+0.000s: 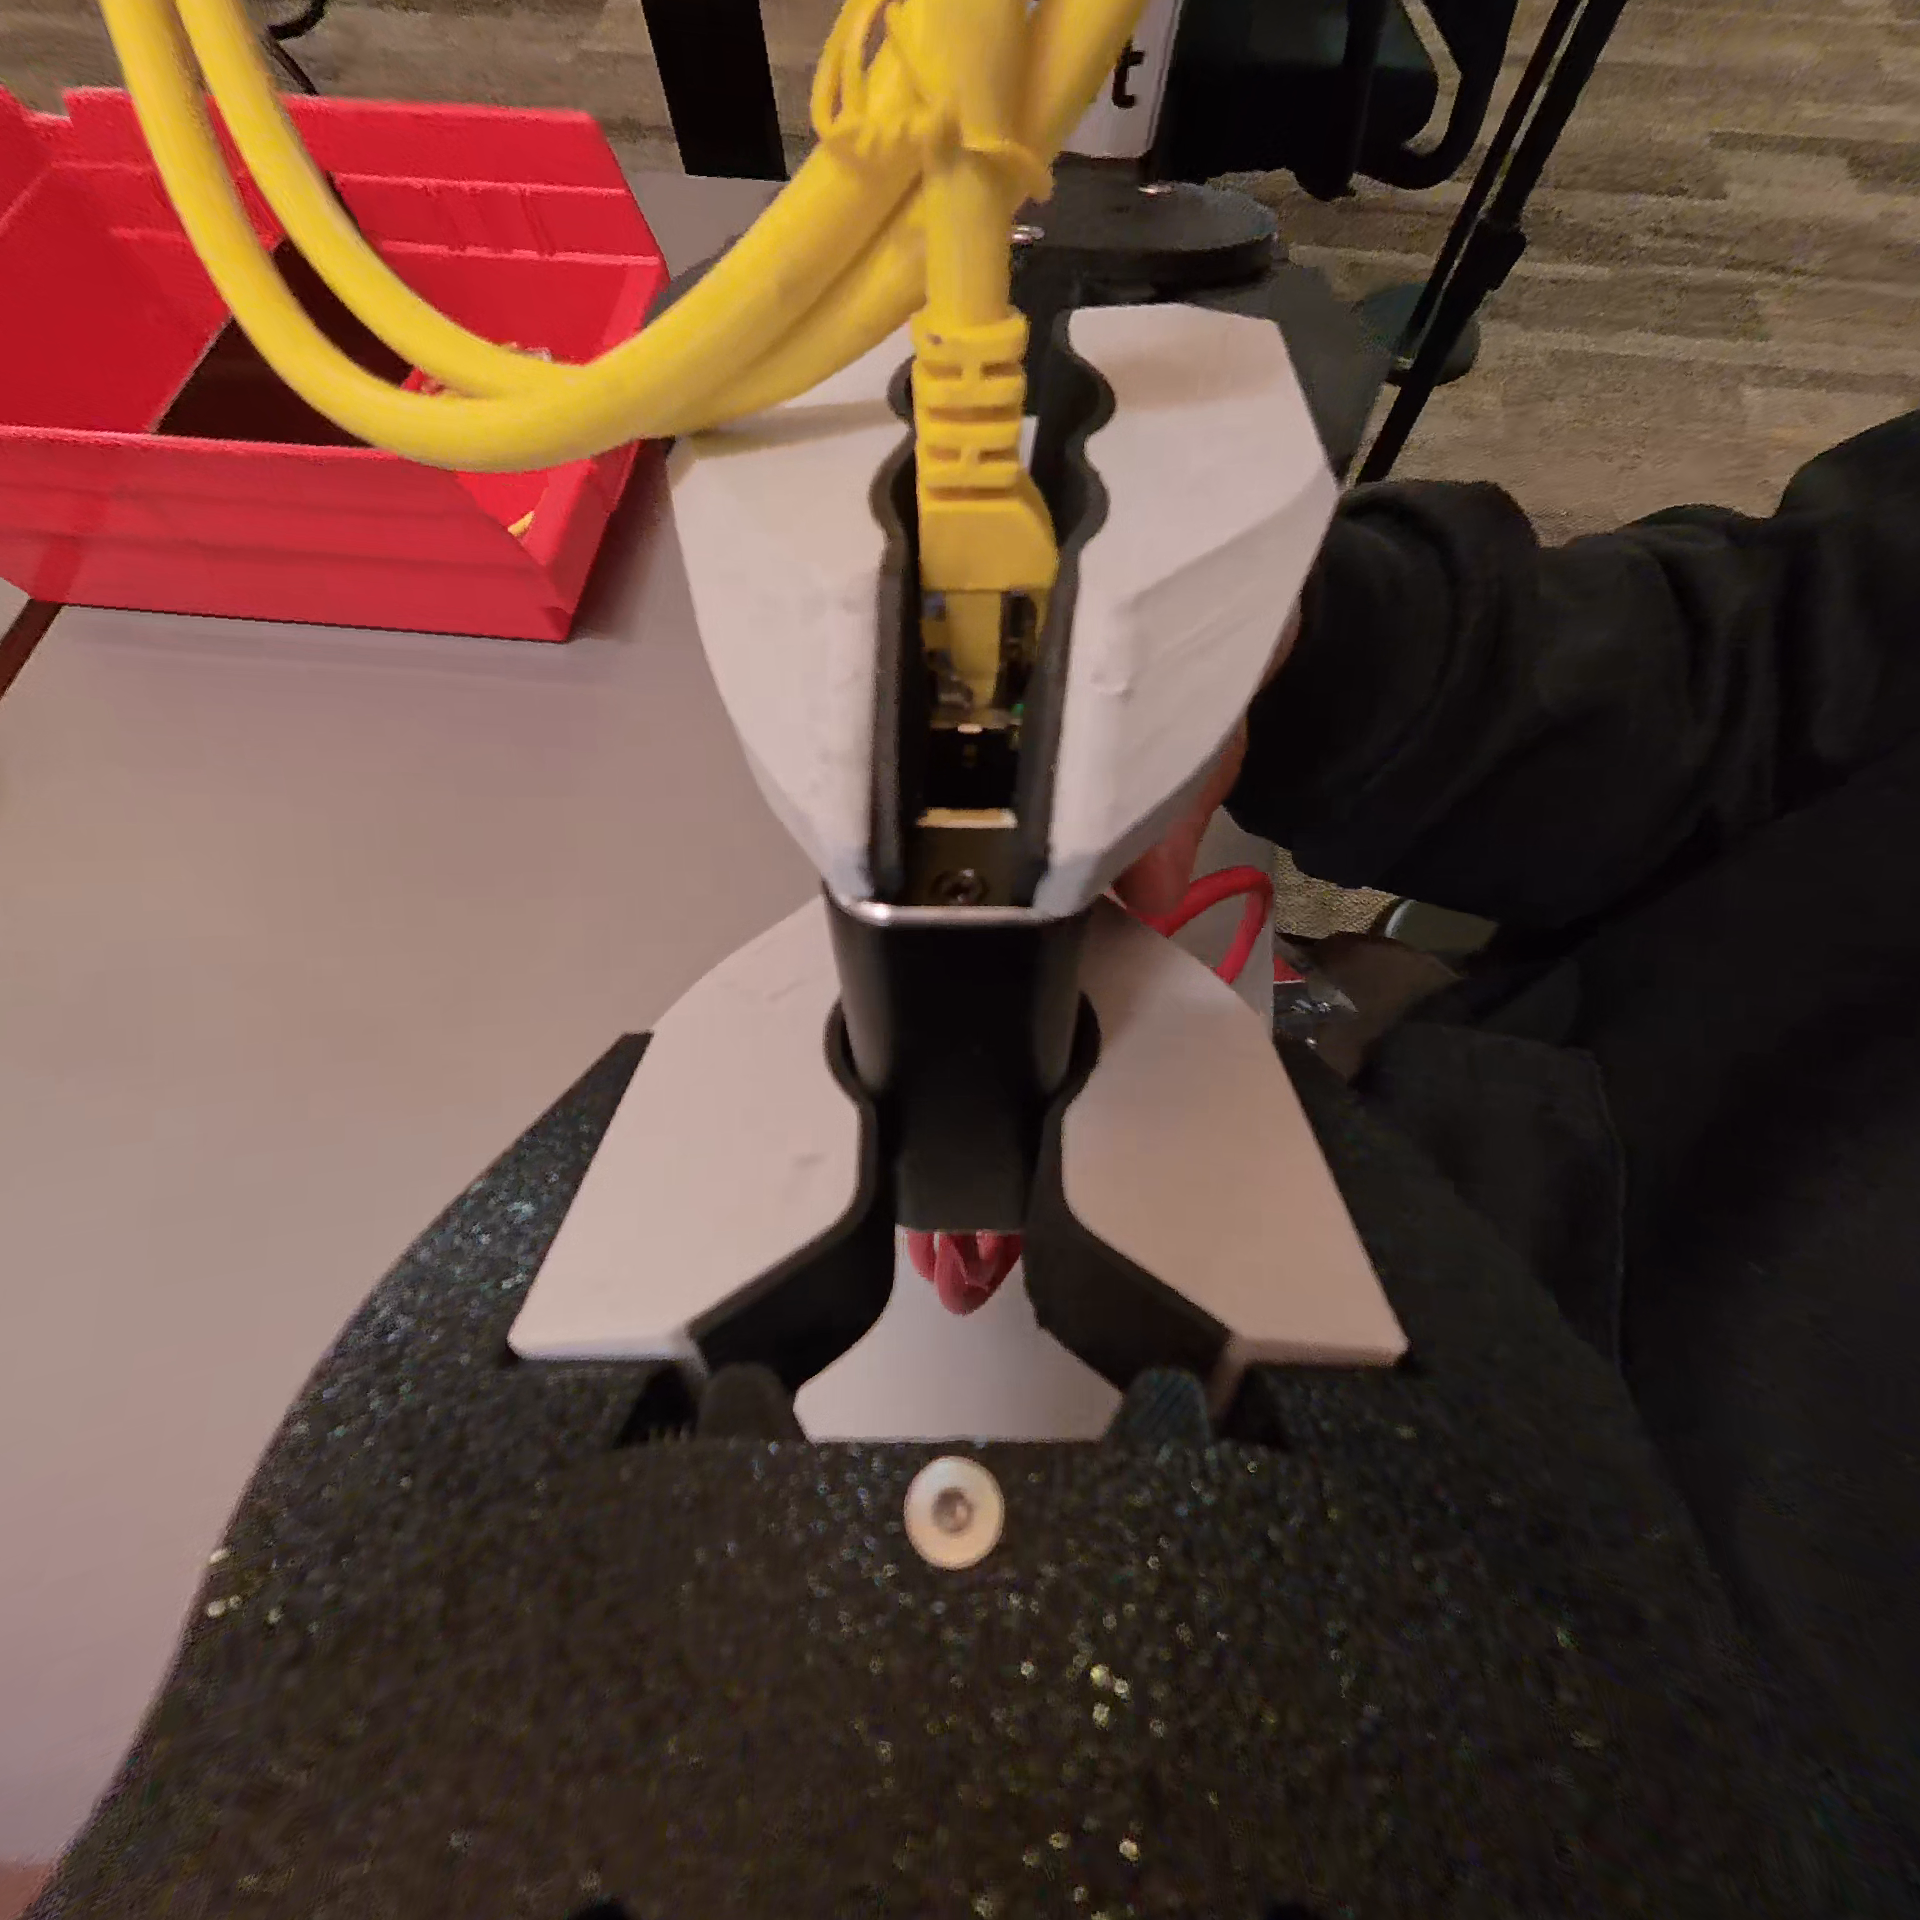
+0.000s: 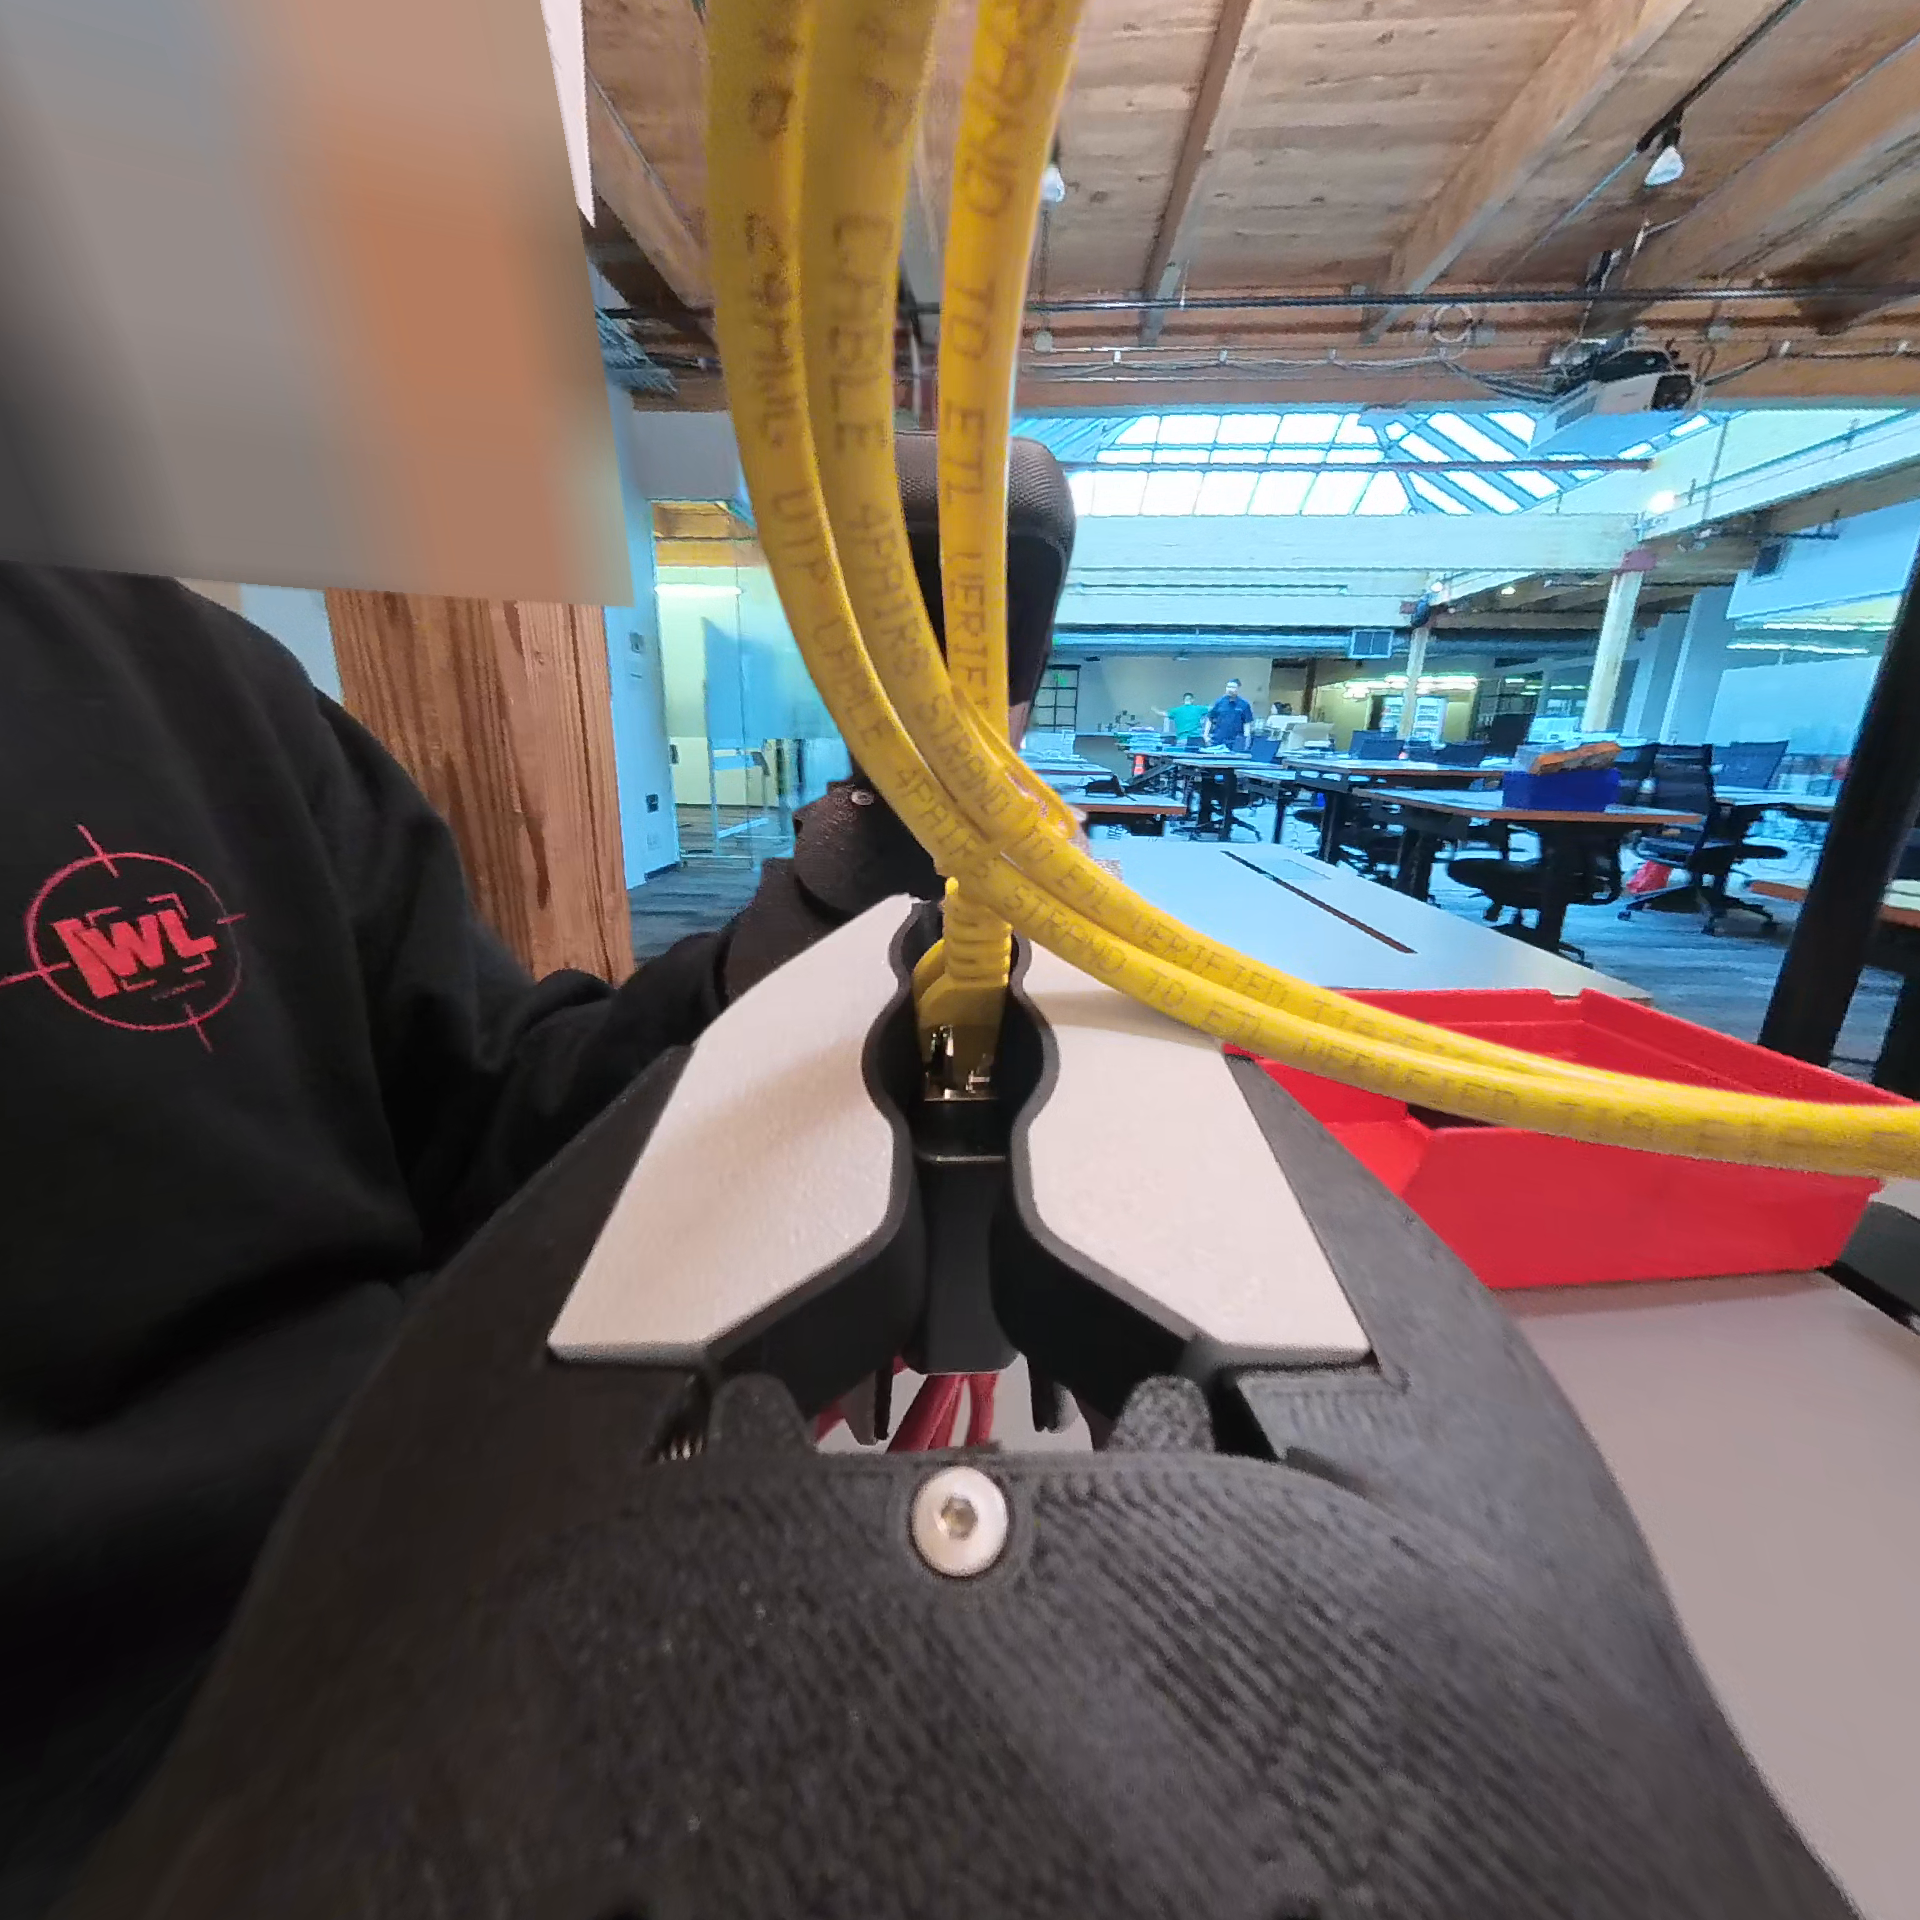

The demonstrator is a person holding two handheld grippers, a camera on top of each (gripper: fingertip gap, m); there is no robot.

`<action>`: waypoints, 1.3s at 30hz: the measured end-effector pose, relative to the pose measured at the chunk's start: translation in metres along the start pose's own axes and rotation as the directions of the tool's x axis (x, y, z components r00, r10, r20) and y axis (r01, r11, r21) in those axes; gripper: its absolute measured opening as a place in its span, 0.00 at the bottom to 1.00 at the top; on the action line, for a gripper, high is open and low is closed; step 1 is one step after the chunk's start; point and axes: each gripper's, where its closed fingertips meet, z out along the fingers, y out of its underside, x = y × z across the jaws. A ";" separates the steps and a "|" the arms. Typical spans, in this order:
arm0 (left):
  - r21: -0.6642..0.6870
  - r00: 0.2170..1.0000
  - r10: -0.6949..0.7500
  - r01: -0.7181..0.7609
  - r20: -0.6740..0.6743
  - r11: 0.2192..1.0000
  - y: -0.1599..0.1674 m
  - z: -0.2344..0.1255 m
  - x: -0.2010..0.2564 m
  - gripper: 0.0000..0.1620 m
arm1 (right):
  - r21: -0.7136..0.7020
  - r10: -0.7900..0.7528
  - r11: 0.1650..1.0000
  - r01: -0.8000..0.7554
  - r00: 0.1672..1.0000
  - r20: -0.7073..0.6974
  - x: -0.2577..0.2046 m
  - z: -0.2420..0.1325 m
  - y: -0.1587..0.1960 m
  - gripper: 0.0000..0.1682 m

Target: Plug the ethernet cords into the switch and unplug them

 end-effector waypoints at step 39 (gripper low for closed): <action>0.210 0.935 -0.353 0.341 0.023 0.916 0.028 0.001 -0.065 0.16 | 0.065 0.454 0.890 -0.451 0.890 -0.040 0.050 -0.019 0.037 0.63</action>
